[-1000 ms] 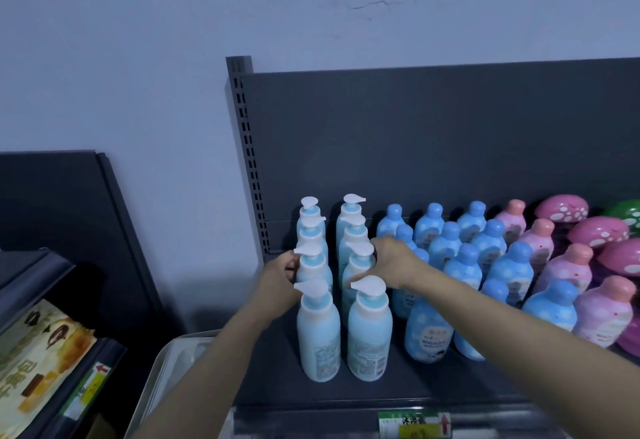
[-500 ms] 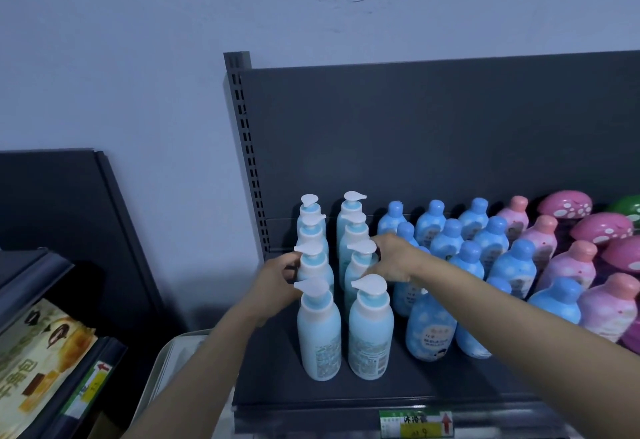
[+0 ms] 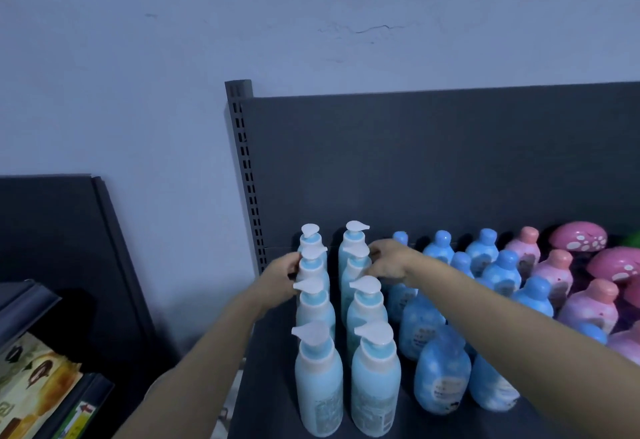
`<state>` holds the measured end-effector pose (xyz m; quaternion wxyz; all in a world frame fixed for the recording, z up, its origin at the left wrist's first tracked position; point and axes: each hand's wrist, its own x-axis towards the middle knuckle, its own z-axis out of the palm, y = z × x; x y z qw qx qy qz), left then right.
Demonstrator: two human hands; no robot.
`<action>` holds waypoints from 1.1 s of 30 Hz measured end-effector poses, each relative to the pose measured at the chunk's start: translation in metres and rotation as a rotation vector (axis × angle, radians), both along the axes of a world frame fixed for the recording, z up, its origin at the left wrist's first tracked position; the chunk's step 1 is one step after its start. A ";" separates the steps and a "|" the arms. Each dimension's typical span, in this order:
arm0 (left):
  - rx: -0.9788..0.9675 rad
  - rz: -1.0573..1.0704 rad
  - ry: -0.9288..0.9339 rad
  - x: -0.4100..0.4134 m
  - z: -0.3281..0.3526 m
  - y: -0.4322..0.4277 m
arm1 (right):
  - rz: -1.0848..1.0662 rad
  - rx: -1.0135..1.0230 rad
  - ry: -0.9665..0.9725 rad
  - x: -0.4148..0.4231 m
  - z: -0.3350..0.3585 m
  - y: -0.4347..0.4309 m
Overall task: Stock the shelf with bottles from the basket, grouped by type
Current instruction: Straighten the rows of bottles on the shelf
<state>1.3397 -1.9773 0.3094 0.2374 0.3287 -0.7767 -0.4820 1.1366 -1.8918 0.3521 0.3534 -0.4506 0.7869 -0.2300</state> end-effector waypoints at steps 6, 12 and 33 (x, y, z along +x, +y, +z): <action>-0.091 0.084 -0.009 -0.011 -0.013 -0.008 | 0.053 0.043 0.082 0.009 -0.003 -0.006; -0.001 0.065 0.016 -0.005 -0.017 -0.012 | 0.071 0.043 0.079 0.009 0.001 -0.004; 0.080 0.074 0.030 -0.005 -0.014 -0.010 | 0.090 0.011 0.023 0.005 -0.008 -0.009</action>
